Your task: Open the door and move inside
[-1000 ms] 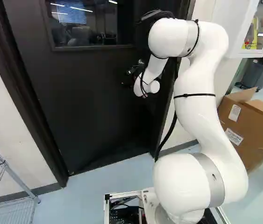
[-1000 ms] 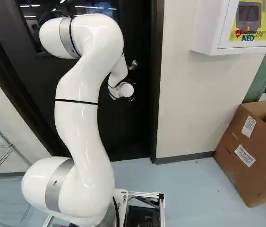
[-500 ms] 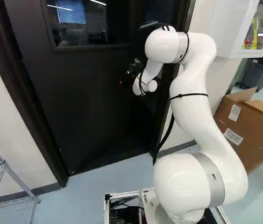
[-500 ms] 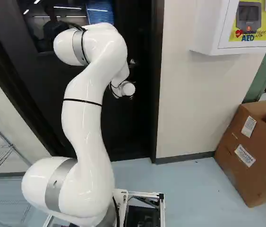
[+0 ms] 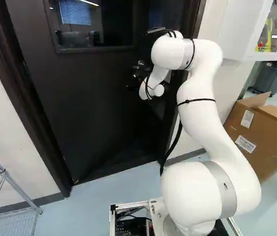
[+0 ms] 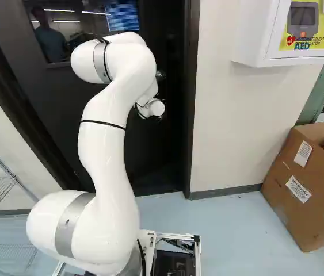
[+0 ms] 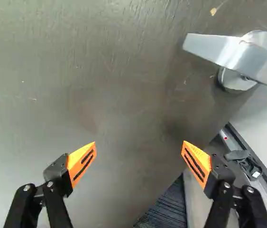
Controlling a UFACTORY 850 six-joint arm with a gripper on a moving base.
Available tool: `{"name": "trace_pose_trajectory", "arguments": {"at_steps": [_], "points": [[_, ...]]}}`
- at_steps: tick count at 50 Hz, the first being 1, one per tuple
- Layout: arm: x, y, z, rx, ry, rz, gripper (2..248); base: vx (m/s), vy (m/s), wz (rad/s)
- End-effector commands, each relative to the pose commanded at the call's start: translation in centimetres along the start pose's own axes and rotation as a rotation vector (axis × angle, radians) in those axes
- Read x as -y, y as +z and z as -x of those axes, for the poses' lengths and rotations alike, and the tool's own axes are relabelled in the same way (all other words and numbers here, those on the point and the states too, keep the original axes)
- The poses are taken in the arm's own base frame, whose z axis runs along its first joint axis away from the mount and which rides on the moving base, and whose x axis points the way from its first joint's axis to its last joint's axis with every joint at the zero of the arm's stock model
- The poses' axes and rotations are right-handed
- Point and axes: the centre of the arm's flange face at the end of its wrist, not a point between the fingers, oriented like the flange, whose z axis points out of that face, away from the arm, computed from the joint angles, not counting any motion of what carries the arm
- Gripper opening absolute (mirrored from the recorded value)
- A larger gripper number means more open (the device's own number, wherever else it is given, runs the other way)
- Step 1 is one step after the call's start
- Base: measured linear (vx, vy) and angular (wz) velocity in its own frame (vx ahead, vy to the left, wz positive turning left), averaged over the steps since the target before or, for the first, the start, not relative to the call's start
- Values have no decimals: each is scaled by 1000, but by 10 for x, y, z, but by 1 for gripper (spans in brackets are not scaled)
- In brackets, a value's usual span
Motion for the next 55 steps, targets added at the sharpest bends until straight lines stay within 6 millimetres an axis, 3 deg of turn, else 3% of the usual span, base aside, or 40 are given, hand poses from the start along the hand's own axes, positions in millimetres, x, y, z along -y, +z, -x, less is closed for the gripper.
{"name": "trace_pose_trajectory", "arguments": {"at_steps": [55], "points": [[31, -103, -10, 87, 111, 67, 247, 0, 0, 0]]}}
